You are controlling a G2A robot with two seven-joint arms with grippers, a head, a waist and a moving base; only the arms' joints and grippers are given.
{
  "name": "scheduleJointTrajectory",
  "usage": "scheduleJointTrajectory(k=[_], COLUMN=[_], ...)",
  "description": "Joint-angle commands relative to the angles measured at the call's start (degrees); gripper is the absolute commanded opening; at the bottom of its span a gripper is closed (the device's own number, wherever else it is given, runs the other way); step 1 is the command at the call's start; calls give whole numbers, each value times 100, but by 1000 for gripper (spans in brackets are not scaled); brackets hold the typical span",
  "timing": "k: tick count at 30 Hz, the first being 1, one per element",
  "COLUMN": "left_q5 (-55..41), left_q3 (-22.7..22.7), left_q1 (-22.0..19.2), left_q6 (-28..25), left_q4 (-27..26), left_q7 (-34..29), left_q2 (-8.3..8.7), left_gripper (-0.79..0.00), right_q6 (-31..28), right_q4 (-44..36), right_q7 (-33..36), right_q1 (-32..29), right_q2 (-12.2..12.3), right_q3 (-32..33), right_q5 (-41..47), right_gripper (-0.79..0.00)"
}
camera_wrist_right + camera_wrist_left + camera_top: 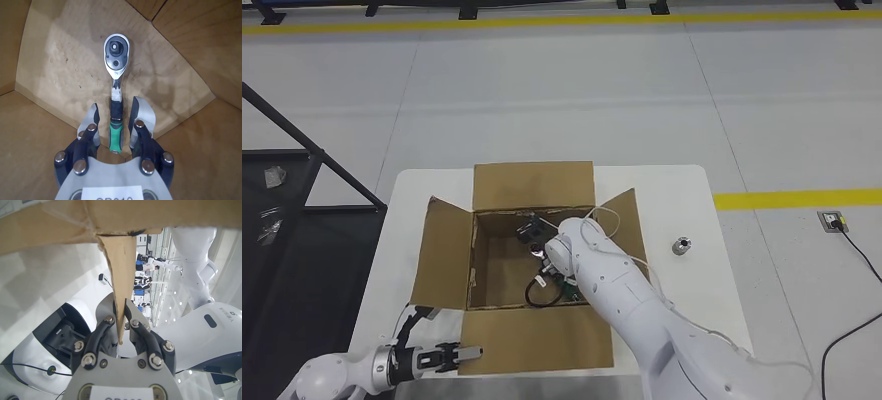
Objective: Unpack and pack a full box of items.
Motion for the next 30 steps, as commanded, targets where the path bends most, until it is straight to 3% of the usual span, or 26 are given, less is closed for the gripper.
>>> scheduleJointTrajectory(k=[1,15,17,18,19,20,21,30], left_q5=[-6,-6,-6,-6,-6,-6,-6,-6], left_q3=[26,26,26,26,26,26,26,26], left_q1=[12,12,12,12,12,12,12,12], left_q6=[-5,-5,-5,-5,-5,-5,-5,-5], left_q4=[-40,-40,-40,-40,-40,-40,-40,-40], left_q7=[5,5,5,5,5,5,5,5], left_q2=[30,30,30,30,30,30,30,30], left_gripper=[-785,-785,-785,-785,-714,-200,0,0], right_q6=[1,1,1,1,1,1,1,-154], right_q4=[3,3,3,3,3,3,3,-3], right_q7=[4,4,4,4,4,4,4,-137], right_q1=[-5,-5,-5,-5,-5,-5,-5,-29], right_q2=[-3,-3,-3,-3,-3,-3,-3,1], right_q3=[4,4,4,4,4,4,4,137], right_q5=[-5,-5,-5,-5,-5,-5,-5,214], right_gripper=[-409,-425,-406,-305,0,0,0,0])
